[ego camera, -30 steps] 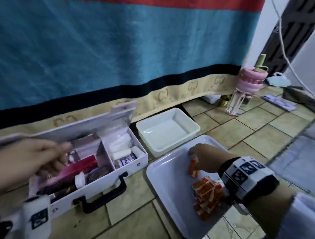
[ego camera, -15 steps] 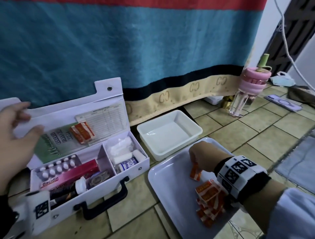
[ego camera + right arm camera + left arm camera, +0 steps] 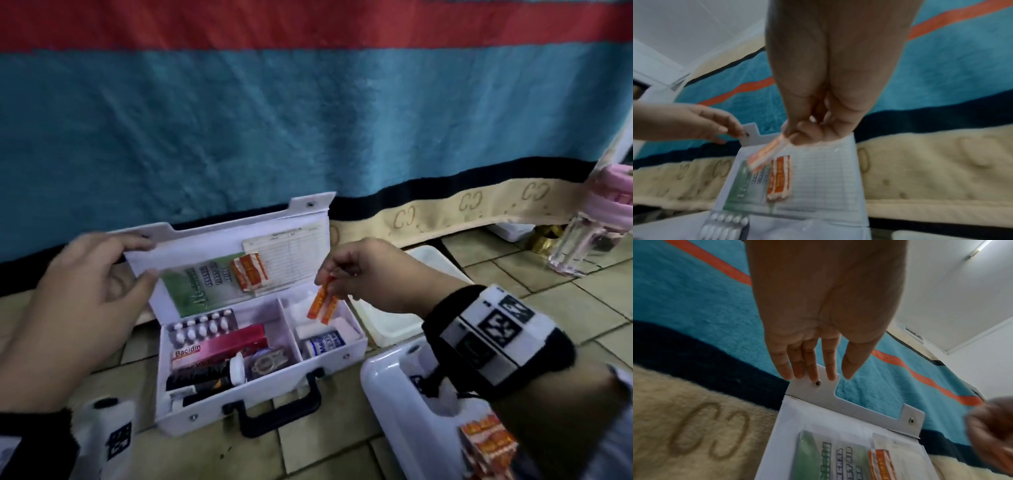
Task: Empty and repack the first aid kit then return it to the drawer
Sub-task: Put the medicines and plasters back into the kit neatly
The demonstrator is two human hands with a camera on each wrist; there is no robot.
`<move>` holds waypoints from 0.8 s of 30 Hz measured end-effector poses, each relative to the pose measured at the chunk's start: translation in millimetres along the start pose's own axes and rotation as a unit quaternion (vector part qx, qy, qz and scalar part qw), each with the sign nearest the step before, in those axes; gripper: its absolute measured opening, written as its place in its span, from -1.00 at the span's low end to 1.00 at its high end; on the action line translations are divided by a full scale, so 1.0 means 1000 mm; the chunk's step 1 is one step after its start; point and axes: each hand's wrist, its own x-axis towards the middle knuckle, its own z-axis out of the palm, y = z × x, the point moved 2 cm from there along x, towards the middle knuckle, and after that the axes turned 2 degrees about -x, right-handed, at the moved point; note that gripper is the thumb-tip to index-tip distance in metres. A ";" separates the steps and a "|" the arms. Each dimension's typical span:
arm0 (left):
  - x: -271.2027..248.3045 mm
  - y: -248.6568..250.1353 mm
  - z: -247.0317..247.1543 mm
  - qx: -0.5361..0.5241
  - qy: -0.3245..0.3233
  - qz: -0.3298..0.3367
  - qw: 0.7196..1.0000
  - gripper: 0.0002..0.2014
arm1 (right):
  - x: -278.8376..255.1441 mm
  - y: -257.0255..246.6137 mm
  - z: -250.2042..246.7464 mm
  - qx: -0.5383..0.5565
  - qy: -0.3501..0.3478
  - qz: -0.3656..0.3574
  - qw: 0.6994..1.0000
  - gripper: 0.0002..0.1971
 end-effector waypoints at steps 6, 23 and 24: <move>-0.011 0.006 0.000 0.045 -0.030 -0.036 0.998 -0.73 | 0.062 -0.015 0.021 0.037 0.232 -0.081 0.969 -0.80; -0.064 0.004 0.063 0.054 -0.308 -0.128 0.941 -0.82 | 0.094 -0.045 0.017 -0.304 0.095 -0.206 0.926 -0.78; -0.064 0.005 0.063 0.053 -0.304 -0.132 0.942 -0.74 | 0.094 -0.046 0.017 -0.325 0.080 -0.203 0.920 -0.78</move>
